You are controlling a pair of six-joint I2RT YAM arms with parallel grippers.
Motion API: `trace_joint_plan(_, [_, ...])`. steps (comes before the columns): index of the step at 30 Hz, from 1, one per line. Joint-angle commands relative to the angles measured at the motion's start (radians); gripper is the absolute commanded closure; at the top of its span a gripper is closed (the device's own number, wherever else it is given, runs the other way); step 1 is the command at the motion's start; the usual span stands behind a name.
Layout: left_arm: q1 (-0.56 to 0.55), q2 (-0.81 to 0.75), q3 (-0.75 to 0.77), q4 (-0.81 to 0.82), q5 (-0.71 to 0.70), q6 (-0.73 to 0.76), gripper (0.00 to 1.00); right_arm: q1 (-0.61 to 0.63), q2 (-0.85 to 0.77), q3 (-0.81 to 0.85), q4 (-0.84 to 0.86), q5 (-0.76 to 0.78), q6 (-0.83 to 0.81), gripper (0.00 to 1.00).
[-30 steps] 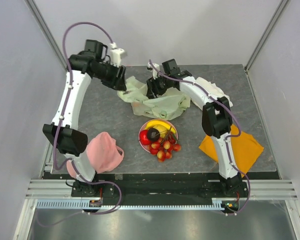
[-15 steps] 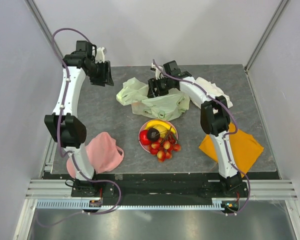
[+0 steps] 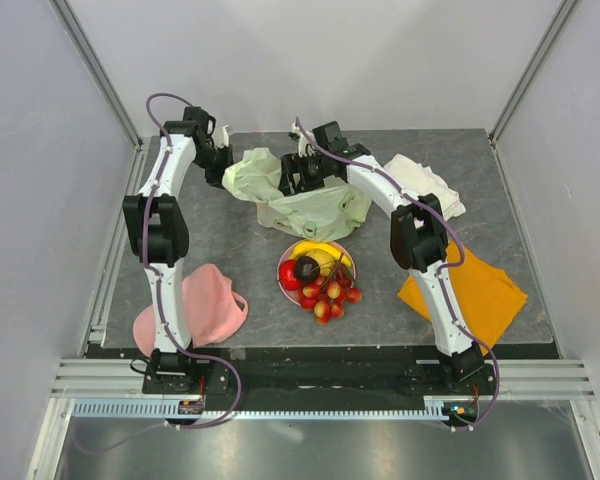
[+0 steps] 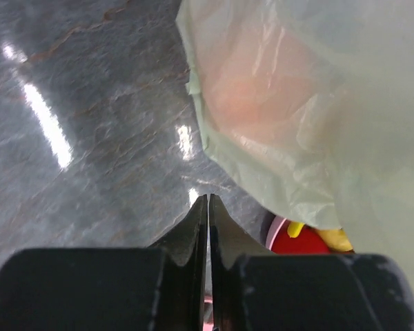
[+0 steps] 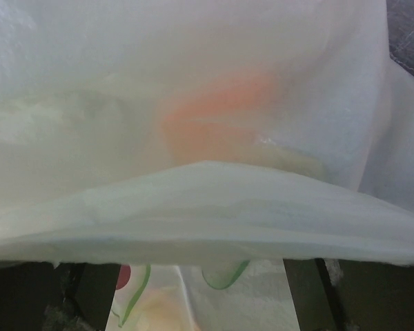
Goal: Take the fake fruits out of the plastic bag
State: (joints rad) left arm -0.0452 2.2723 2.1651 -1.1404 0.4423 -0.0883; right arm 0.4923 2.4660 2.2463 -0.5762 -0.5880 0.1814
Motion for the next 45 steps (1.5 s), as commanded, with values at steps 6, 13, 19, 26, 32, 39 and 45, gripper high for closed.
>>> trace_joint_plan(6, [0.025, -0.019, 0.09, 0.028, 0.293, 0.006, 0.58, 0.023, -0.062, -0.043, 0.05, -0.073, -0.006, 0.03])
trace_joint_plan(13, [0.111, -0.308, -0.06, 0.025, 0.435, 0.021, 0.37, 0.066, -0.15, -0.159, 0.062, -0.035, 0.01, 0.02])
trace_joint_plan(19, [0.108, -0.513, -0.186, 0.019, 0.63, 0.079, 0.12, 0.068, -0.153, -0.151, 0.055, 0.109, 0.043, 0.02])
trace_joint_plan(26, [0.016, -0.614, -0.191, -0.088, 0.398, 0.205, 0.01, 0.061, -0.13, -0.094, 0.041, 0.119, 0.052, 0.02])
trace_joint_plan(32, [-0.097, -0.617, -0.22, -0.046, 0.017, 0.213, 0.01, 0.051, -0.131, -0.079, 0.042, 0.099, 0.067, 0.02])
trace_joint_plan(39, [-0.139, -0.534, -0.125, -0.013, -0.157, 0.255, 0.05, 0.019, -0.174, -0.149, 0.038, 0.106, 0.056, 0.02])
trace_joint_plan(45, [-0.185, -0.456, -0.152, -0.076, -0.088, 0.321, 0.6, -0.037, -0.092, -0.026, 0.042, 0.172, -0.058, 0.02])
